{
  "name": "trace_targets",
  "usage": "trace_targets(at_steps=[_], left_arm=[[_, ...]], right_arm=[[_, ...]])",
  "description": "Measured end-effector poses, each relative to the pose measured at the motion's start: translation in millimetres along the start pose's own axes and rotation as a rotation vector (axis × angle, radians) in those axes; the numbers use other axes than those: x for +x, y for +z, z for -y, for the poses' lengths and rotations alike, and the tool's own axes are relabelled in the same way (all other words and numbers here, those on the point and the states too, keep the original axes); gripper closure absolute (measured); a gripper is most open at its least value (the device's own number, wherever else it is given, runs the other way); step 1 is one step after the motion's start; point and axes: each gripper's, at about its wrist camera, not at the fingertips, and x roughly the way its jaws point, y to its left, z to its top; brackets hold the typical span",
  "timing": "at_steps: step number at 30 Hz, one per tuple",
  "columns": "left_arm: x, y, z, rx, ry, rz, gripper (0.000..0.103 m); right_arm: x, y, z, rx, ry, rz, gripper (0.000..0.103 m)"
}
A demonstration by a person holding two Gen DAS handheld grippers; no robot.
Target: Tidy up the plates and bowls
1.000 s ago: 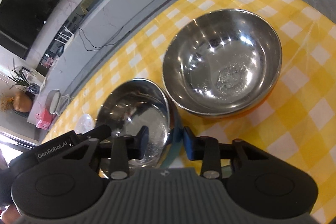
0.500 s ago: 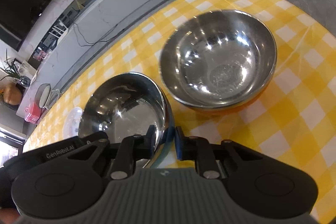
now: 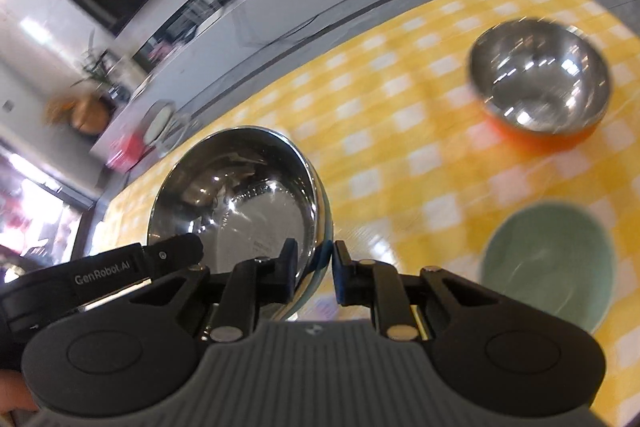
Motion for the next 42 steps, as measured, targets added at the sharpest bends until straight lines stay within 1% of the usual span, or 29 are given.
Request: trace_targets(at_steps=[5,10,14,18,22,26,31,36,42], left_arm=[[-27.8,-21.9,-28.0,-0.052,0.041,-0.004,0.092],[-43.9,-48.3,-61.8,-0.116,0.075,-0.028,0.092],[-41.4,-67.8,-83.3,-0.190,0.087,-0.075,0.092],[-28.2,-82.0,-100.2,-0.246,0.093,-0.124,0.092],[-17.2,-92.3,-113.0,-0.298,0.095,-0.166,0.094],[-13.9,-95.2,-116.8,-0.318,0.101,-0.168,0.094],[-7.3,-93.8,-116.6,-0.323,0.108,-0.182,0.094],[-2.4,-93.2,-114.9,-0.312,0.112,-0.182,0.094],[-1.3,-91.3,-111.1,-0.294,0.124,-0.176,0.094]], right_arm=[[-5.1,-22.5,-24.2,-0.069,0.043,-0.027,0.086],[3.1,-48.6,-42.7,-0.124,0.086,-0.098,0.086],[19.3,-67.1,-52.2,-0.148,0.103,-0.176,0.086],[34.5,-77.6,-56.3,-0.165,0.106,-0.217,0.086],[48.3,-84.6,-58.2,-0.197,0.086,-0.241,0.086],[57.0,-87.0,-52.9,-0.207,0.079,-0.262,0.086],[59.7,-87.5,-55.8,-0.225,0.056,-0.268,0.086],[64.7,-89.8,-53.6,-0.237,0.040,-0.276,0.086],[64.4,-89.8,-52.7,-0.244,0.037,-0.266,0.085]])
